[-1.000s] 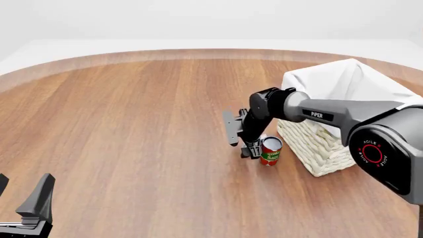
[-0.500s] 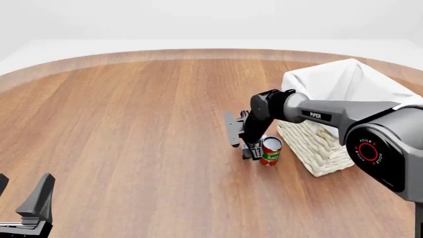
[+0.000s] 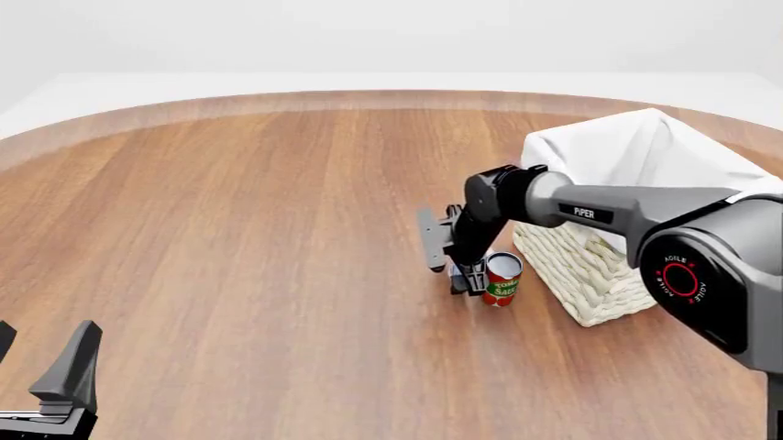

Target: Pick up the alphabet soup and the cream cheese box, and put them in the basket.

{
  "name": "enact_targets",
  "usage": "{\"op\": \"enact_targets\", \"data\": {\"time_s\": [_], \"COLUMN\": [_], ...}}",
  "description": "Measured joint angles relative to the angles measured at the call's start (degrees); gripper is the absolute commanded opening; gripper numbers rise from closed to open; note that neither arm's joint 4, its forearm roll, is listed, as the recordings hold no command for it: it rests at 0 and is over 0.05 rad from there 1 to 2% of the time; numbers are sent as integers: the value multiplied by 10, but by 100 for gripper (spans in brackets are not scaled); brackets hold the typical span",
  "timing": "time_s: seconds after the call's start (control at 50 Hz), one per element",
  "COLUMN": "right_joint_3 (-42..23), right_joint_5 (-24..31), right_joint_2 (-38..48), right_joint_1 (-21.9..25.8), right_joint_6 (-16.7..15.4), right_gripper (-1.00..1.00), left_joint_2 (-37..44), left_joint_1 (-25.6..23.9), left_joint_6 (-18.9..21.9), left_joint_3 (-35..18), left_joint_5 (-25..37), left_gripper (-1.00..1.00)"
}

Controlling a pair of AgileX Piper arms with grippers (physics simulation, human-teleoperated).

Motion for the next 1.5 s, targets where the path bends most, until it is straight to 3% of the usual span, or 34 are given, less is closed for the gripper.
{"op": "enact_targets", "data": {"time_s": [0.02,0.48,1.06,1.5], "right_joint_3": [0,-3,-30,-17], "right_joint_5": [0,-15,-88,-101], "right_joint_2": [0,2,-18,-95], "right_joint_1": [0,6,13,32], "right_joint_6": [0,-2,-23,2], "right_gripper": [-100,-100,-100,-100], "left_joint_2": [0,0,0,0], "left_joint_1": [0,0,0,0], "left_joint_6": [0,0,0,0], "left_joint_3": [0,0,0,0], "left_joint_5": [0,0,0,0], "left_gripper": [100,100,100,100]}}
